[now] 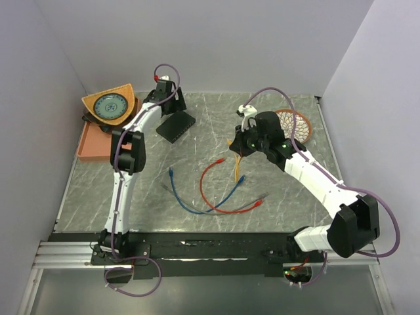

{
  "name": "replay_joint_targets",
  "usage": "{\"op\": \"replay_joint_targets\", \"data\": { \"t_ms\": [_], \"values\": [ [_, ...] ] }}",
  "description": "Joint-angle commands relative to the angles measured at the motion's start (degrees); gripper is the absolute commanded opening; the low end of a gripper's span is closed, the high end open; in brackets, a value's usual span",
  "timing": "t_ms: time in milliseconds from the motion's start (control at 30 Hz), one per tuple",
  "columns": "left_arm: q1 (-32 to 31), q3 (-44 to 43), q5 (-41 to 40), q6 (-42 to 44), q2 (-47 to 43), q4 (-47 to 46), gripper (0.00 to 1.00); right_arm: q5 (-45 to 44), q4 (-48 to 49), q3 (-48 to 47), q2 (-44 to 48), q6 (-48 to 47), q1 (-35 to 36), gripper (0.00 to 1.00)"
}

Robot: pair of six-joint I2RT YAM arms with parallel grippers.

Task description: Insert the plug into the switch port

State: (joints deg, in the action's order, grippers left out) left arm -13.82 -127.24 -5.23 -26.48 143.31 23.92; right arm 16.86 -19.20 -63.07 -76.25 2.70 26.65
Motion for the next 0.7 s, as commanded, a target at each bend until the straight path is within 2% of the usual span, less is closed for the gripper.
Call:
{"op": "replay_joint_targets", "data": {
  "t_ms": [0,167,233,433,533,667],
  "values": [
    [0.11,-8.54,4.34,1.87,4.87,-4.04,0.96,-1.48,1.62,-0.83,-0.30,-0.94,0.42,0.00],
    [0.38,-11.54,7.16,1.87,8.75,-0.29,0.97,-1.57,0.31,-1.79,-1.71,-1.73,0.33,0.00],
    [0.29,-8.04,7.61,1.96,7.09,1.03,0.99,-1.13,0.13,-2.14,-2.32,-1.64,0.41,0.00],
    [0.29,-1.44,9.80,1.26,3.57,9.72,0.92,0.45,-0.40,-3.20,-4.08,-1.03,0.50,0.00],
    [0.11,4.61,9.20,0.64,0.33,11.23,0.83,0.89,-0.40,-3.11,-3.82,-0.77,0.94,0.00],
    [-0.67,17.26,7.43,-0.67,-6.53,8.52,0.80,0.19,-1.19,-3.11,-3.64,-0.85,2.43,0.00]
  ]
}}
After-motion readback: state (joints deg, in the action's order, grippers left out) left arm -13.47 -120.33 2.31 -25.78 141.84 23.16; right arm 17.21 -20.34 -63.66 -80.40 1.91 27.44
